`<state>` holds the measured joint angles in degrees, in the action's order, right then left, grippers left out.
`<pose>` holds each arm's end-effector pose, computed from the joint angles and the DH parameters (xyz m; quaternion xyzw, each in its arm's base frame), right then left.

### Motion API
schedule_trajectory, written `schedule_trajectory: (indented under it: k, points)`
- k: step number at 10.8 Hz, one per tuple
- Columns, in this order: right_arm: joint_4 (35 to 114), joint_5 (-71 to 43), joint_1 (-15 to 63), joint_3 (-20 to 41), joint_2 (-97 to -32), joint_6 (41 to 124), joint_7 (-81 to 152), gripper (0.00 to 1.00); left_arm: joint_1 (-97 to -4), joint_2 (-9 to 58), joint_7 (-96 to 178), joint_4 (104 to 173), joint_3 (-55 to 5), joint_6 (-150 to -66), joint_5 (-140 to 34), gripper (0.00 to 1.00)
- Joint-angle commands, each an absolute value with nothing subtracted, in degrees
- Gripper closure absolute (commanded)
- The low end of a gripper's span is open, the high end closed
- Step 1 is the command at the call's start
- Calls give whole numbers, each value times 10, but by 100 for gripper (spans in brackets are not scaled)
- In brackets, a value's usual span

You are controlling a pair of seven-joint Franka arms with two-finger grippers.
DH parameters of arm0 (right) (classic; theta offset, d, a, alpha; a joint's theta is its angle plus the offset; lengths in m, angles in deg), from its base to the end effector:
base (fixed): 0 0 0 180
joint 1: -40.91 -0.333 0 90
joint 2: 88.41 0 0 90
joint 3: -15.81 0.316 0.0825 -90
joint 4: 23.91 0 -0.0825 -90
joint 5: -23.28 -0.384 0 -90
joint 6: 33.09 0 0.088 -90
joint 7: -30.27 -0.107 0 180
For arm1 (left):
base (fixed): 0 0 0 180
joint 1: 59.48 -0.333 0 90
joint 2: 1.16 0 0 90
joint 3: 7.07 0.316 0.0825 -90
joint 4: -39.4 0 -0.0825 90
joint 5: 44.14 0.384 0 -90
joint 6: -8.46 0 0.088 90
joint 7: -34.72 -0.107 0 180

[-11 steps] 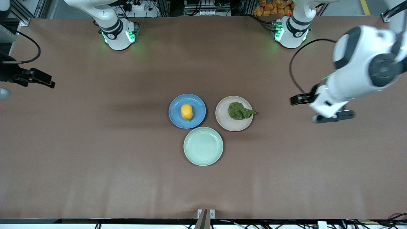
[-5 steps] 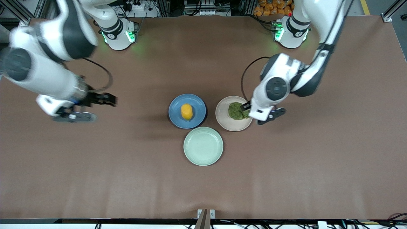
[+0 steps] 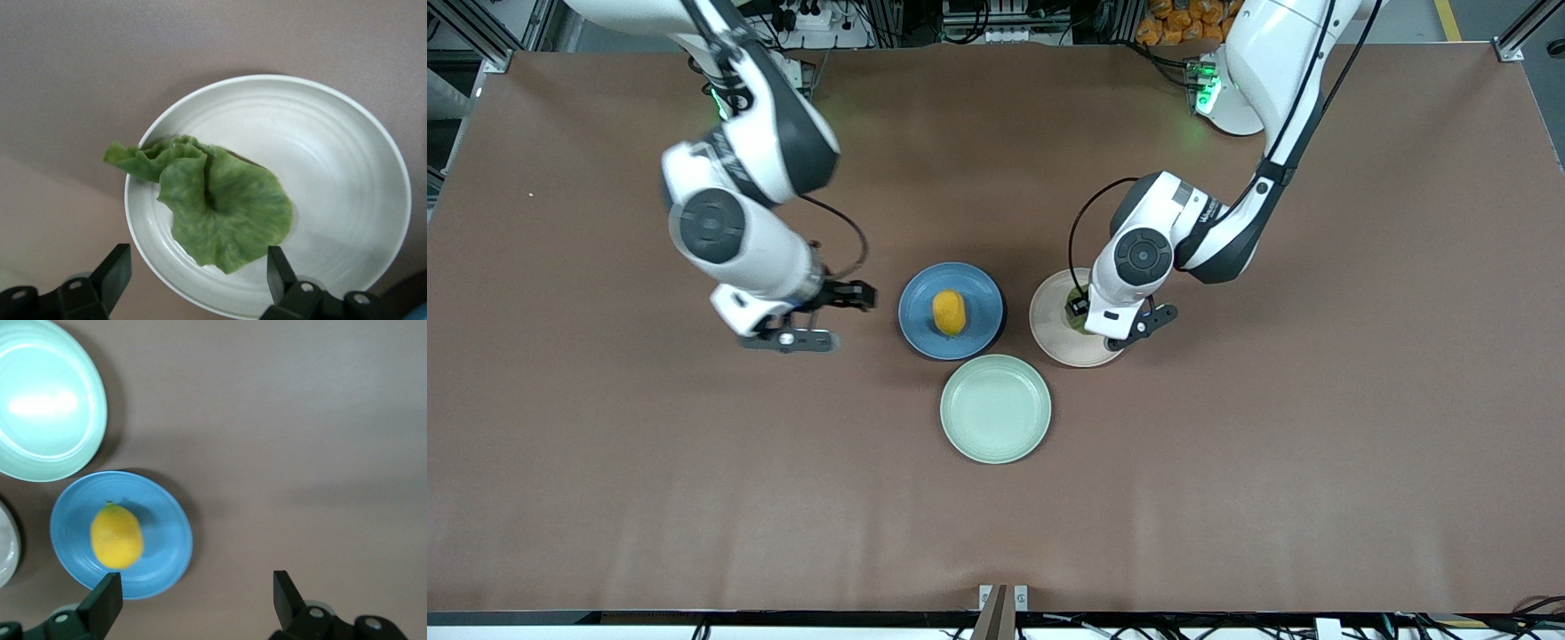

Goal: Pick lemon and lettuce from blue and beige plates
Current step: 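Lower the left gripper onto the lettuce while the right gripper reaches the lemon, then close the left gripper on lettuce while the right gripper grasps the lemon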

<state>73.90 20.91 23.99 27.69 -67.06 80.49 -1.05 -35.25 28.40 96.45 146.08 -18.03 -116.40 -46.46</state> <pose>0.5691 0.3023 0.3720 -0.9967 0.0363 0.0671 0.0262 0.5081 -0.3535 0.2301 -0.9620 -0.2482 0.1104 0.0291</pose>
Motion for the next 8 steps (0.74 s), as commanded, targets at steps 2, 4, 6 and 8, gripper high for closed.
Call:
schedule_trajectory:
  k: [2, 4, 6, 8]
  points:
    - [787, 209, 219, 299, -628, 943, -91, 0, -344, 294, 976, 1472, -175, -1175, -444, 10]
    - [788, 213, 196, 299, -599, 989, -116, 0, -344, 305, 976, 1472, -175, -1189, -443, 21]
    - [788, 214, 181, 299, -583, 1005, -124, 0, -344, 312, 976, 1471, -175, -1195, -442, 32]
    - [787, 247, 165, 299, -553, 1041, -162, 0, -343, 317, 976, 1467, -175, -1196, -441, 49]
